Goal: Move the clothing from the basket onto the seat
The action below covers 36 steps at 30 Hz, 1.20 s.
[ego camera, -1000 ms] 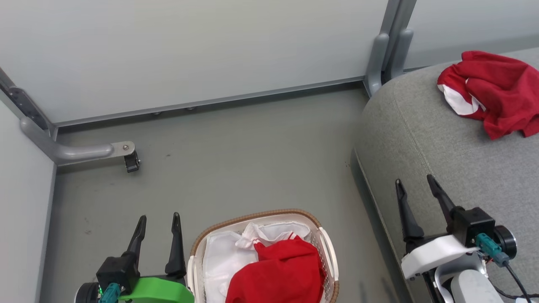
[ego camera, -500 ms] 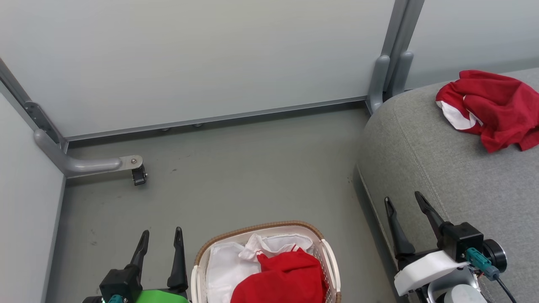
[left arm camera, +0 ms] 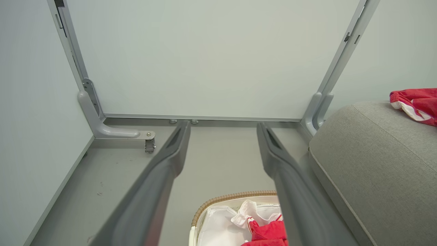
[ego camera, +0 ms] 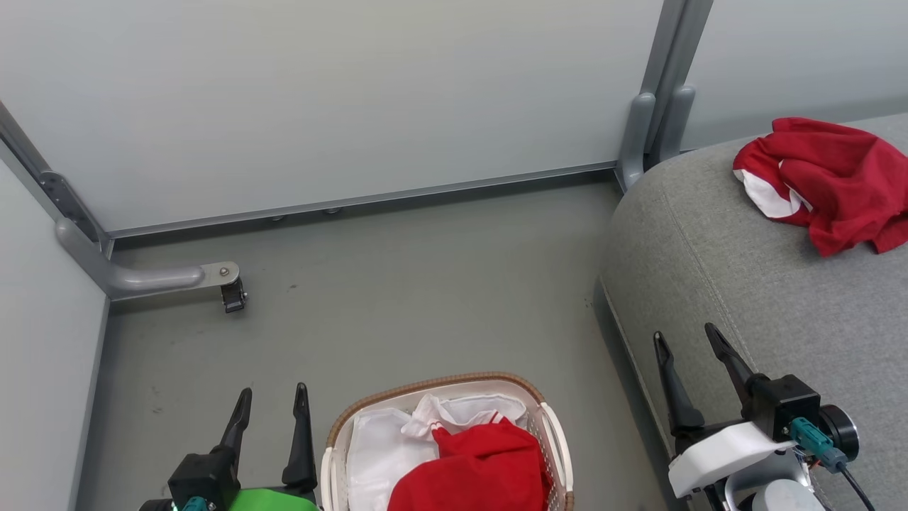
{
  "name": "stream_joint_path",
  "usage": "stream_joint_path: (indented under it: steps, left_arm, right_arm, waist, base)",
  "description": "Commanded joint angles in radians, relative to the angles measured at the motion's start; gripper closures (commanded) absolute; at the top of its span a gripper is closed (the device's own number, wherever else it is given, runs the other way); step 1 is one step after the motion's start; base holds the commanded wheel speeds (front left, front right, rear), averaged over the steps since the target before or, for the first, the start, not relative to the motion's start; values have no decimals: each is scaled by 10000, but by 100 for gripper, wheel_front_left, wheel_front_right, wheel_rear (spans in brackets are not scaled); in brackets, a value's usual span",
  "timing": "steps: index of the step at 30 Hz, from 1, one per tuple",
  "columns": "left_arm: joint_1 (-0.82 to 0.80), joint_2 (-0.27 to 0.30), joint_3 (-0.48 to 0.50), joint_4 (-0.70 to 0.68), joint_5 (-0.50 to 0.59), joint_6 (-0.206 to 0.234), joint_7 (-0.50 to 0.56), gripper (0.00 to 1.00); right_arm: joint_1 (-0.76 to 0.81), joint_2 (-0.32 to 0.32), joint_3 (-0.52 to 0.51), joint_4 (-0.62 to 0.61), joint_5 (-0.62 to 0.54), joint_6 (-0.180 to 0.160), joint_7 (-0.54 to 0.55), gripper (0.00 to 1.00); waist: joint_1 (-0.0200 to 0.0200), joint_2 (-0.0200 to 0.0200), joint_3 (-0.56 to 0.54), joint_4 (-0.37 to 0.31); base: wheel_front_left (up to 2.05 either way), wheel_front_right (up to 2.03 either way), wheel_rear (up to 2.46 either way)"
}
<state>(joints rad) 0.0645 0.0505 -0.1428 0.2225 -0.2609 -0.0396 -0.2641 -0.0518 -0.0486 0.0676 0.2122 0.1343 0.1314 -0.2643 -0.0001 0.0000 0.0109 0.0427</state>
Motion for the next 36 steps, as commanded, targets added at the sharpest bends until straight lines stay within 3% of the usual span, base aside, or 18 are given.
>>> stream_joint_path:
  steps: [1, 13, 22, 28, 36]
  left_arm:
    - [-104, -1, -2, -25, -62, -16, -5, 0]
    - [-561, -1, -329, -36, -66, -137, -5, 0]
    - [-2244, 1, -1217, 394, 657, -450, -4, 0]
    - [-3955, 11, -2228, 1738, 1242, -719, 1, 0]
    - [-6238, 27, -4205, 4824, 1914, -904, 26, 0]
  right_arm:
    - [76, -35, -48, 17, 37, -14, -3, 0]
    - [-281, -35, -221, -189, -126, -14, -3, 0]
    - [-1176, -33, -670, -797, -733, -14, -3, 0]
    - [-1987, -32, -967, -1488, -944, -14, -3, 0]
    - [-2790, -30, -1364, -2110, -1012, -14, -3, 0]
  waist:
    - [1, 0, 25, 0]
    - [1, 0, 559, -79]
    - [1, 0, 2077, -231]
    - [1, 0, 3722, -597]
    - [1, 0, 5741, -1066]
  base:
    - [0, 0, 0]
    - [0, 0, 0]
    - [0, 0, 0]
    - [0, 0, 0]
    - [0, 0, 0]
